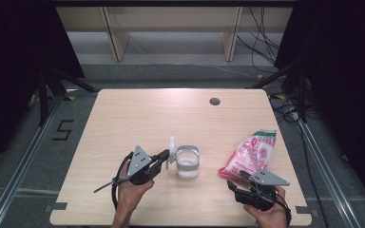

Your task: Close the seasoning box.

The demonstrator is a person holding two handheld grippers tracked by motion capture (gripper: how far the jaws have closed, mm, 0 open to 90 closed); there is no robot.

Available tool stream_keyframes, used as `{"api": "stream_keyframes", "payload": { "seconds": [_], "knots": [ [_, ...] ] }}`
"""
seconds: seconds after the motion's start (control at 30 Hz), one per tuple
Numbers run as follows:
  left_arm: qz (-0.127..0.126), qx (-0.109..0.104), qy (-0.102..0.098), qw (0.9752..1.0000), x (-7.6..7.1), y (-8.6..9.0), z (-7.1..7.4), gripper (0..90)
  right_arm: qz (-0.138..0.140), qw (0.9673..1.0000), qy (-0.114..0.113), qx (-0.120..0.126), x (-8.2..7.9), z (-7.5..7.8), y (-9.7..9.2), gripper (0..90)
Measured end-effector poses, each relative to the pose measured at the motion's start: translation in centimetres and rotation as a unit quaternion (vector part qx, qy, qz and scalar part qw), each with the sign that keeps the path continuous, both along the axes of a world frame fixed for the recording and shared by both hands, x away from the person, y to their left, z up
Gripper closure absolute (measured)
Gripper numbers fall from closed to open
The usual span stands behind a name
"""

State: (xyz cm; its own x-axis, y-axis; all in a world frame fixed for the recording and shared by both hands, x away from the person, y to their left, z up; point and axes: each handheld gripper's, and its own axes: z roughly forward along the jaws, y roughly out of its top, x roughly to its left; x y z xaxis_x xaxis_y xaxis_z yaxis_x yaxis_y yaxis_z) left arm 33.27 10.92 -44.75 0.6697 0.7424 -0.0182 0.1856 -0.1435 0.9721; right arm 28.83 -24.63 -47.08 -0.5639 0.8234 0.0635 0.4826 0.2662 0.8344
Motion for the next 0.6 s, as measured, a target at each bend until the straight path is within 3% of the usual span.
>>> {"api": "stream_keyframes", "payload": {
  "seconds": [0.2, 0.27, 0.3, 0.37, 0.4, 0.43, 0.6],
  "knots": [
    [-0.004, 0.006, -0.004, 1.0000, 0.0, -0.4, 0.2, 89.1, 0.001, 1.0000, 0.000, 0.001, 0.0, 0.0, 0.0, 39.3],
    [-0.005, 0.009, -0.003, 0.9999, 0.0, -0.6, 0.2, 89.0, -0.011, 0.9998, 0.017, 0.001, -0.4, 0.1, 0.2, 39.9],
    [-0.009, 0.010, -0.006, 0.9999, 0.1, -0.6, 0.2, 89.0, 0.003, 1.0000, 0.002, -0.002, -0.1, 0.0, 0.1, 39.9],
    [-0.010, 0.015, -0.005, 0.9998, 0.0, -0.7, 0.2, 89.0, 0.004, 1.0000, 0.004, -0.004, -0.1, 0.0, 0.1, 39.5],
    [-0.008, 0.014, -0.002, 0.9999, 0.0, -0.8, 0.2, 89.0, -0.009, 0.9997, 0.021, 0.004, -0.4, 0.1, 0.3, 39.2],
    [-0.009, 0.010, -0.003, 0.9999, 0.0, -0.9, 0.1, 89.0, 0.003, 1.0000, 0.006, -0.004, 0.0, 0.0, 0.1, 39.1],
    [-0.011, 0.016, -0.005, 0.9998, 0.0, -1.2, 0.2, 88.9, 0.002, 1.0000, 0.004, -0.002, 0.0, 0.0, 0.1, 38.5]
  ]
}}
